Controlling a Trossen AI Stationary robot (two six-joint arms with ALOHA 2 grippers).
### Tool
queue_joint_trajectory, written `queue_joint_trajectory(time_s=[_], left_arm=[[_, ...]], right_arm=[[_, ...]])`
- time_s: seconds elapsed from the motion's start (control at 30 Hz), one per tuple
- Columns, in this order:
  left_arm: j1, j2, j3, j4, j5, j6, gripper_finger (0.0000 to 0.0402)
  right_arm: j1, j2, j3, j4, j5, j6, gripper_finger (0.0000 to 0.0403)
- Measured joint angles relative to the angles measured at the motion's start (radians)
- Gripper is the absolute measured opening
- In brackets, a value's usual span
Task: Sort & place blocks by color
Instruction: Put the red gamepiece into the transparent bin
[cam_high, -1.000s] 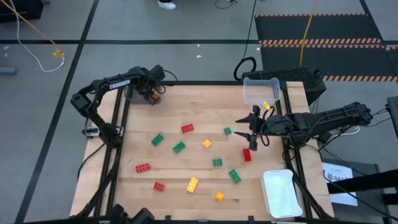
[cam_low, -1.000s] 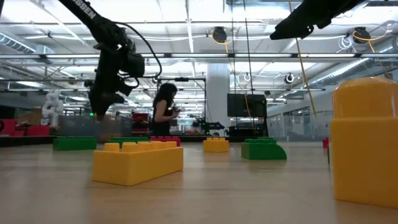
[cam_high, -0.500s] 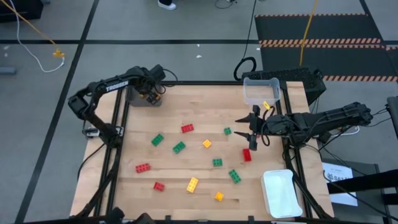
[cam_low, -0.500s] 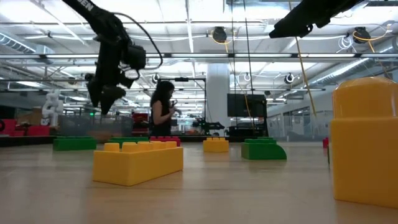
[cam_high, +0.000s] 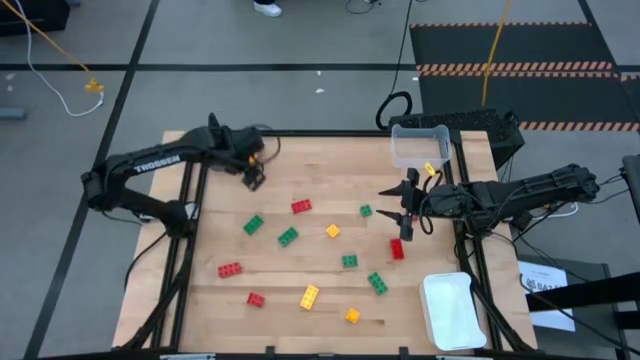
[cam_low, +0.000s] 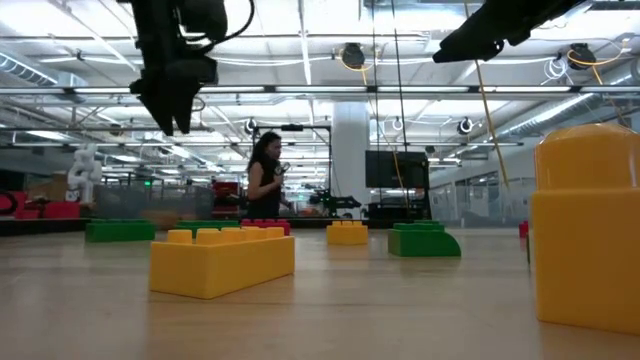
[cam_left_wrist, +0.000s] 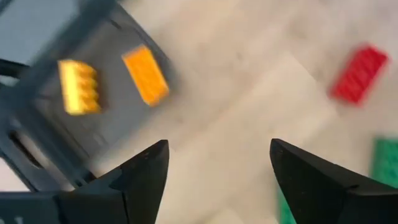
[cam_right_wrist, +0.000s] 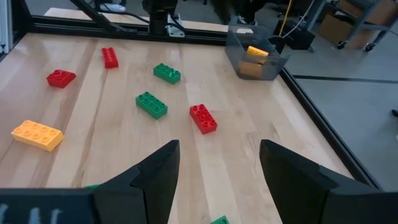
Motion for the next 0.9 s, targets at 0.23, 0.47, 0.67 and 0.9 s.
queue_joint_trajectory(time_s=[0.23, 0.47, 0.67, 0.9], left_arm=[[-0.245, 0.011, -0.075, -0.07, -0.002, -0.185, 0.0265], [-0.363, 0.011, -0.206, -0.033, -0.003, -0.282, 0.0266], [-0.409, 0.011, -0.281, 0.114, -0.002, -0.289, 0.0266], [-0.424, 0.011, -0.291, 0.25, -0.013, -0.27, 0.0266]], right_arm=[[0.0, -0.001, -0.014, 0.003, -0.003, 0.057, 0.0215], [0.0, 0.0, -0.1, 0.0, -0.004, 0.125, 0.0215], [-0.036, 0.01, -0.116, -0.045, -0.003, 0.154, 0.0215], [-0.178, 0.02, -0.096, -0.266, -0.006, 0.318, 0.0215]])
